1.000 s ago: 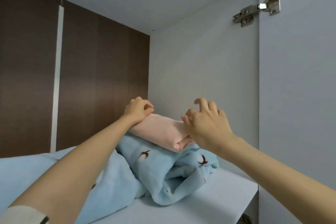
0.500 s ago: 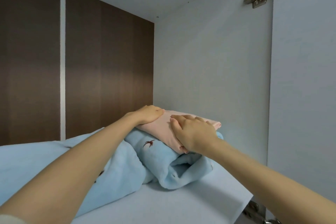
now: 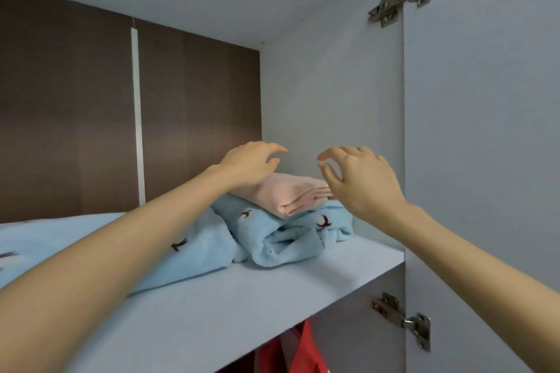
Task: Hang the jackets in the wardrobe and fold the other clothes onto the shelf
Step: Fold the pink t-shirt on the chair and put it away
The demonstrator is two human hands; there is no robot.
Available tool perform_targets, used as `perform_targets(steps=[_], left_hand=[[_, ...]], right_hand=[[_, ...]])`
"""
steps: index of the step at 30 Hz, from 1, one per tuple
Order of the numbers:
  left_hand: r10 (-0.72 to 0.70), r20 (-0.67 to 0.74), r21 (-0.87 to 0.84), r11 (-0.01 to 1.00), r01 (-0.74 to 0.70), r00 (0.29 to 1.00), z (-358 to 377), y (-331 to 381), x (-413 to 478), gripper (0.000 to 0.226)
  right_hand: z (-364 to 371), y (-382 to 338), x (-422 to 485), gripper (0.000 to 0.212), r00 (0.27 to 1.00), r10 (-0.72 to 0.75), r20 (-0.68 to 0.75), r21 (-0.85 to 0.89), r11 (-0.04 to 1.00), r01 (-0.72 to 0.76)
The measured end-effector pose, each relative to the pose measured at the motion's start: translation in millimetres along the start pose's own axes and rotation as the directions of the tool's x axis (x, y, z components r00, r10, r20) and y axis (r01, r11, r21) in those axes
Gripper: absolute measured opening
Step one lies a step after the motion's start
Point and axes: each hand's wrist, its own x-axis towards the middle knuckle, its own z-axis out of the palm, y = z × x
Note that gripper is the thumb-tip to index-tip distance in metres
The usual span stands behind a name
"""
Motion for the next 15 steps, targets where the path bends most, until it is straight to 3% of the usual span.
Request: perform_targets(steps=[15], left_hand=[[-0.127,-0.207,-0.042,0.992,0.121,0.97,-23.6,193.6,-201.3,0.037]], right_hand=[[-76.0,39.6,-176.8,0.029,0.981,-0.139,0.139,0.339,0.937,0.084]])
